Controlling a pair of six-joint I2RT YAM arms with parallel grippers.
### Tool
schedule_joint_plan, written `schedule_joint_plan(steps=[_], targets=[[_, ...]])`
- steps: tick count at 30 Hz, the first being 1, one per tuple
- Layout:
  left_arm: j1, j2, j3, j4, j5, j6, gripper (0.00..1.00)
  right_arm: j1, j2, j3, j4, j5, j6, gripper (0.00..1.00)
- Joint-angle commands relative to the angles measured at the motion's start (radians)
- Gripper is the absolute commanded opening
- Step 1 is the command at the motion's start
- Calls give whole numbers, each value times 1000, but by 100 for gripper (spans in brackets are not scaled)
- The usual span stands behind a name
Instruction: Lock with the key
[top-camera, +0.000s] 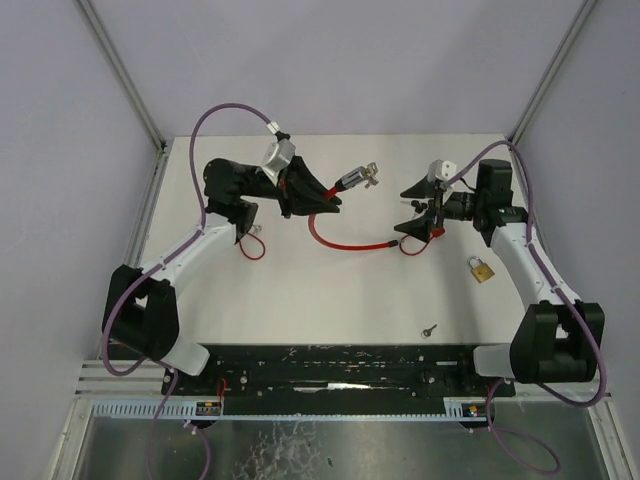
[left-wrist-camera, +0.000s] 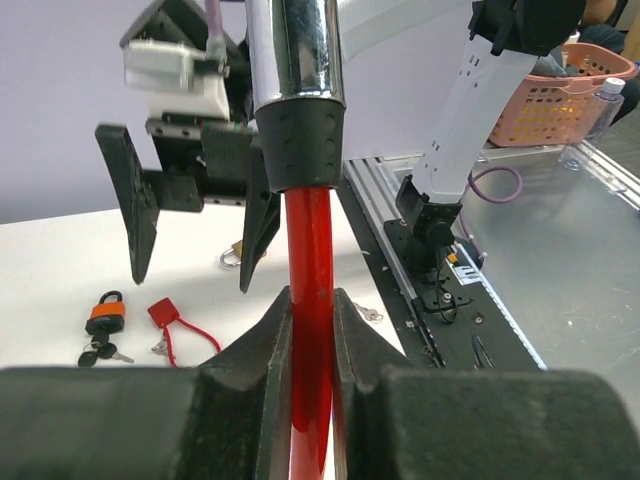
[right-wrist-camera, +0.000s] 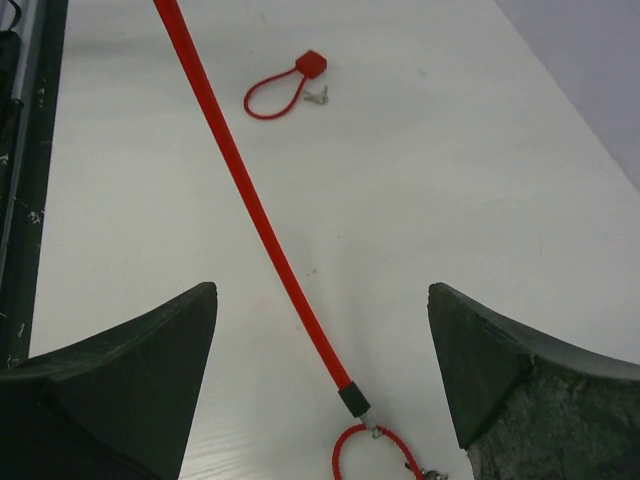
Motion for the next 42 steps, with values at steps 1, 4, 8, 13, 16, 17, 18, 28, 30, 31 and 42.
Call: schedule_joint_plan(steps=[1, 4, 8, 13, 16, 17, 18, 28, 30, 31, 42], targets=[[-12, -30, -34, 84, -104, 32, 1, 24, 77, -23, -88, 85, -181, 92], [-24, 1, -61, 313, -151, -104, 1, 66, 127, -52, -83, 136, -257, 92], [-25, 69, -50, 559, -201, -287, 1, 114, 190, -75, -98, 194, -398, 92], [-28, 91, -40, 559, -237, -302, 1, 178, 224, -119, -40, 323, -478, 91], [-29, 82, -48, 558, -238, -296, 1, 213, 253, -113, -27, 393, -492, 89], [-29, 77, -53, 558, -242, -292, 1, 219, 261, -109, -24, 405, -489, 88], [-29, 74, -56, 558, -245, -290, 1, 224, 269, -104, -13, 417, -472, 86], [-30, 51, -73, 560, -265, -282, 0, 308, 373, -64, 16, 562, -454, 62], [-30, 50, -77, 560, -269, -278, 1, 314, 379, -58, 13, 578, -456, 56], [-30, 49, -80, 560, -275, -275, 1, 314, 378, -58, 21, 591, -452, 52], [-13, -68, -198, 388, -410, 7, 1, 312, 251, -23, -63, 644, -462, 5]])
